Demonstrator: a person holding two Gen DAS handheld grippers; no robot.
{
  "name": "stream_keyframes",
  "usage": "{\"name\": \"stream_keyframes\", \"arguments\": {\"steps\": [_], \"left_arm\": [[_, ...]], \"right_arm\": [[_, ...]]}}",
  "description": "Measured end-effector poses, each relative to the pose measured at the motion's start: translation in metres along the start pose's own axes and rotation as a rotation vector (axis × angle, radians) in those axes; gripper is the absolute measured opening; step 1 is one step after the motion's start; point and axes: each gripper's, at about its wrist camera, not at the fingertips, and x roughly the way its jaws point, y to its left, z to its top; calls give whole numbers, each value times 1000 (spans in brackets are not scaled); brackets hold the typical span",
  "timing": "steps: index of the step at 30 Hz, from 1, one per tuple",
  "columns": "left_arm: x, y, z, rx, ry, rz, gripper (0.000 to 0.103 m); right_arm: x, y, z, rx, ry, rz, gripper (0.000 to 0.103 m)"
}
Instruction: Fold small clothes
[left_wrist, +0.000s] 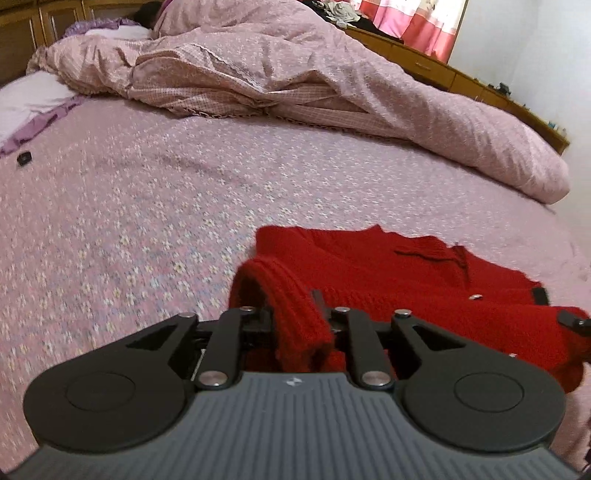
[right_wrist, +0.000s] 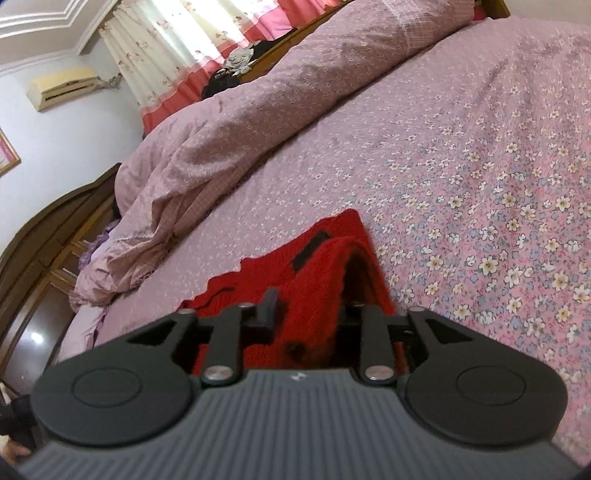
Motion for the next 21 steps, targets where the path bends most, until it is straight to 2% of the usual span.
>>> {"name": "stream_keyframes", "arguments": {"steps": [3, 4, 6, 11, 12, 13, 15, 16, 18, 21], "left_arm": [[-11, -2, -6, -23, -7, -20, 44], [-16, -3, -7, -30, -13, -29, 51], [-23, -5, -10, -39, -26, -42, 56], [-20, -11, -10, -24, -10, -26, 56], [-17, -11, -9, -25, 7, -15, 50], [-12, -10, -9, -37, 26, -6, 33], [-4, -5, -6, -75, 51, 0, 17], [-2, -2, -4, -96, 56, 2, 13], [-4, 1, 1, -114, 40, -8, 12], [-13, -1, 14, -86, -27, -14, 12]], "right_arm": [[-10, 5, -3, -13, -8, 10, 52], [-12, 7, -4, -15, -11, 13, 53], [-17, 9, -5, -16, -11, 20, 56], [-20, 5, -4, 9, -6, 43, 56], [-20, 4, -4, 9, -6, 46, 54], [-20, 4, -4, 9, -10, 44, 50], [-18, 3, -2, 22, -4, 38, 17], [-17, 1, -1, 39, 3, 38, 13], [-18, -4, 2, 81, -10, 49, 10], [-27, -6, 9, 137, -60, 93, 10]]}}
